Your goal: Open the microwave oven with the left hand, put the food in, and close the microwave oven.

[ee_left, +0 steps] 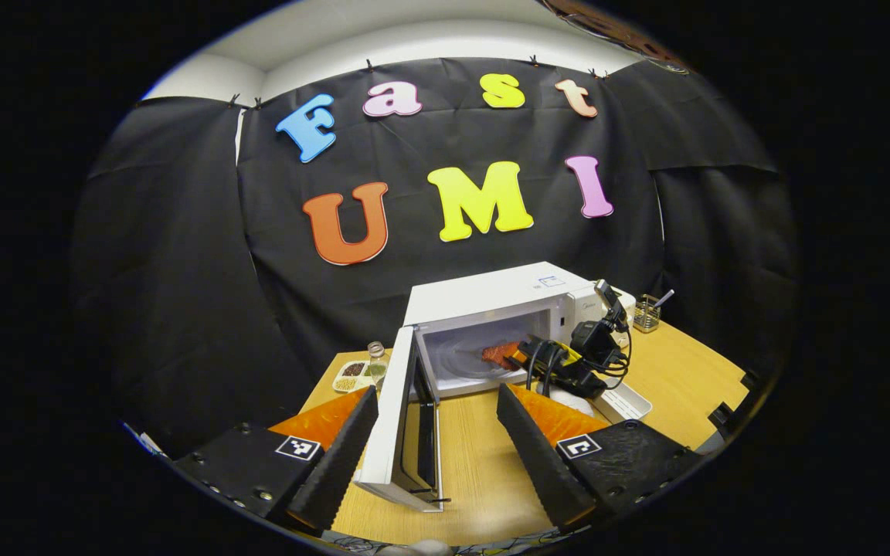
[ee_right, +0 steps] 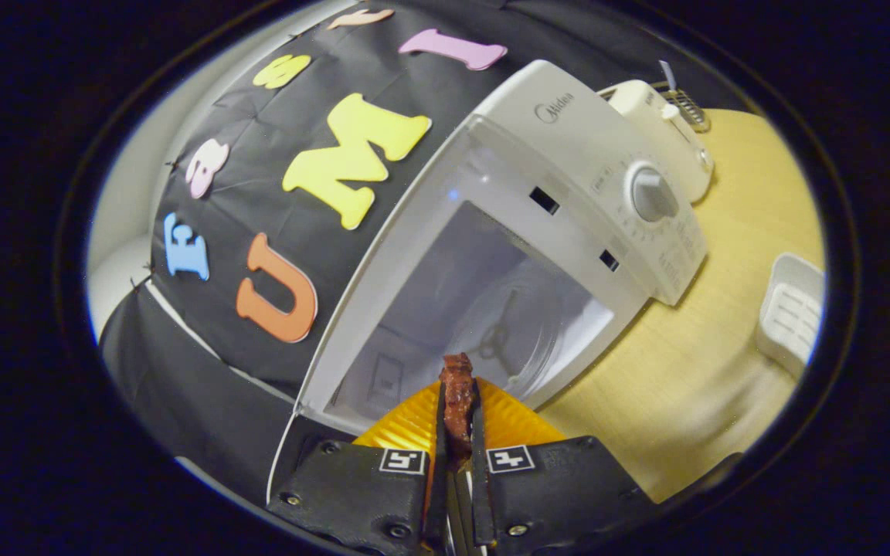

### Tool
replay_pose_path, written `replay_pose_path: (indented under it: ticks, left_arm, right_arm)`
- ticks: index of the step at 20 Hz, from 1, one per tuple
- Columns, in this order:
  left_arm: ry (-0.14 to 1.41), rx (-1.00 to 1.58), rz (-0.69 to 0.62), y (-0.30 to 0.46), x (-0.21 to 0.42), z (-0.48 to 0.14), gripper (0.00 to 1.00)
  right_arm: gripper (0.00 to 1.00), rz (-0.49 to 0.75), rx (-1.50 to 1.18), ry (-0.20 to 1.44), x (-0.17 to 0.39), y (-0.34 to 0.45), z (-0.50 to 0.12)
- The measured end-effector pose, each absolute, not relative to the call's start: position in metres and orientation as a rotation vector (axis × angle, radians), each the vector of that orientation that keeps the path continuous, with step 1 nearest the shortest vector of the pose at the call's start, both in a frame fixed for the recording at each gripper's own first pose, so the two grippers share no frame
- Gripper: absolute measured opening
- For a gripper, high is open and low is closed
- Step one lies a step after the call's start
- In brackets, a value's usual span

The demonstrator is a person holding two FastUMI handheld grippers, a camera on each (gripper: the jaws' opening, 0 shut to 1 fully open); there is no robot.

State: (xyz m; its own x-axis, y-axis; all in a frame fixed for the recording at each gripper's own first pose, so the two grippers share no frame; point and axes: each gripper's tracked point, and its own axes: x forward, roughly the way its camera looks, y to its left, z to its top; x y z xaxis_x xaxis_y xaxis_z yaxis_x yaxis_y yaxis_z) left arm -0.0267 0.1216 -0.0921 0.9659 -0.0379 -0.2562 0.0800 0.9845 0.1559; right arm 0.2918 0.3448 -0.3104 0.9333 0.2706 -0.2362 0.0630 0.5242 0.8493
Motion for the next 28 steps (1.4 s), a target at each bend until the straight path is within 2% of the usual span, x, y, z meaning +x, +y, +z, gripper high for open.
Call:
replay_pose_path:
  ticks: [5, 9, 16, 24, 25, 26, 27, 28]
  left_arm:
    - [0.282, 0.138, -0.05, 0.144, -0.03, -0.104, 0.95]
    - [0.292, 0.137, -0.046, 0.154, -0.021, -0.108, 0.95]
    - [0.303, 0.146, -0.064, 0.153, -0.023, -0.114, 0.95]
    - [0.307, 0.128, -0.055, 0.158, -0.026, -0.115, 0.95]
    - [0.309, 0.129, -0.053, 0.159, -0.026, -0.117, 0.95]
    - [0.31, 0.131, -0.051, 0.16, -0.026, -0.118, 0.95]
    - [0.312, 0.135, -0.046, 0.162, -0.026, -0.117, 0.95]
    - [0.314, 0.136, -0.043, 0.162, -0.026, -0.118, 0.95]
  right_arm:
    - [0.16, 0.08, 1.035, 0.332, 0.329, 0.375, -0.329]
    - [0.16, -0.012, 1.075, 0.31, 0.355, 0.376, -0.35]
    - [0.16, -0.009, 0.979, 0.281, 0.376, 0.388, -0.36]
    - [0.23, 0.016, 0.744, 0.253, 0.378, 0.385, -0.36]
    - [0.11, 0.015, 0.692, 0.246, 0.376, 0.384, -0.361]
    - [0.27, 0.016, 0.66, 0.245, 0.377, 0.382, -0.362]
    - [0.35, 0.018, 0.64, 0.253, 0.376, 0.382, -0.364]
    - [0.39, 0.012, 0.608, 0.262, 0.375, 0.379, -0.367]
